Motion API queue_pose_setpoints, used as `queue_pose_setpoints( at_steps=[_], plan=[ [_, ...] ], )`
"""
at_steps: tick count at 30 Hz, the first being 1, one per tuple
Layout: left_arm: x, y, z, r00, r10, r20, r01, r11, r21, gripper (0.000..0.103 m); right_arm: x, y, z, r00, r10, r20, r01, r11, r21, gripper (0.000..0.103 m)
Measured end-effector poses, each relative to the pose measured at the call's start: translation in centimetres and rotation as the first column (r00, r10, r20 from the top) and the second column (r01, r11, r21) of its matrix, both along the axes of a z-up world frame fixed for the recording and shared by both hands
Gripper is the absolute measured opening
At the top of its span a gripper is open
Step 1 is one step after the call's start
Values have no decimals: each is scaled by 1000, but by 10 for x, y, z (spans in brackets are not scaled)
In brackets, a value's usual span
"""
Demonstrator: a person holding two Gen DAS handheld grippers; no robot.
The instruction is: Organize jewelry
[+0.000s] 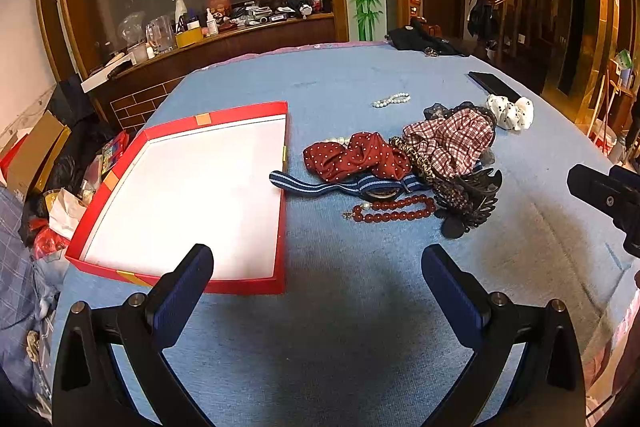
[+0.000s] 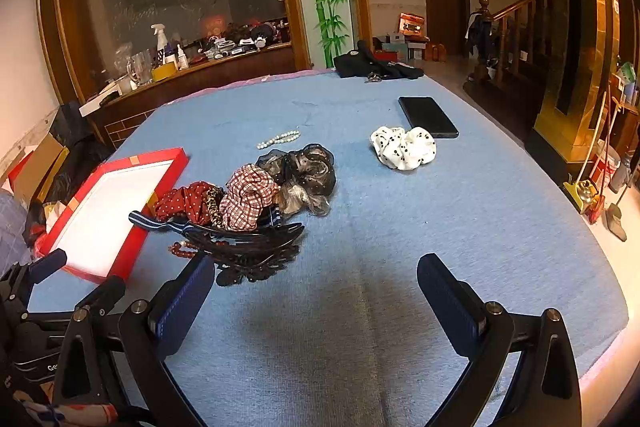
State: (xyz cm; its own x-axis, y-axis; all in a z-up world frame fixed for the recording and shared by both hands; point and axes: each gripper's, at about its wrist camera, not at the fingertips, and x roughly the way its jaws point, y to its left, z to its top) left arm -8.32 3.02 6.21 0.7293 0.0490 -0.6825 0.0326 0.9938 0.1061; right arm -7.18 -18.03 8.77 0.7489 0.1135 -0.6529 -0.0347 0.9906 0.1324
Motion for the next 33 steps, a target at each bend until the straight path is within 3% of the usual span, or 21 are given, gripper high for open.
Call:
queue_pose_setpoints(
  at_steps=[21, 27, 33],
  plan=[
    [6, -1, -7, 1000, -6, -28, 6, 1000, 4, 103, 6, 3, -5, 999, 42, -1, -42, 999, 20, 103],
    [7, 4, -5, 999, -19, -26, 18, 999, -31, 103, 10, -4, -4, 999, 47, 8, -48, 997, 62, 101],
    [13, 9, -3, 998, -57, -33, 53, 994, -94, 103, 17, -31, 2, 1000, -12, 16, 11, 997, 76, 101]
  ],
)
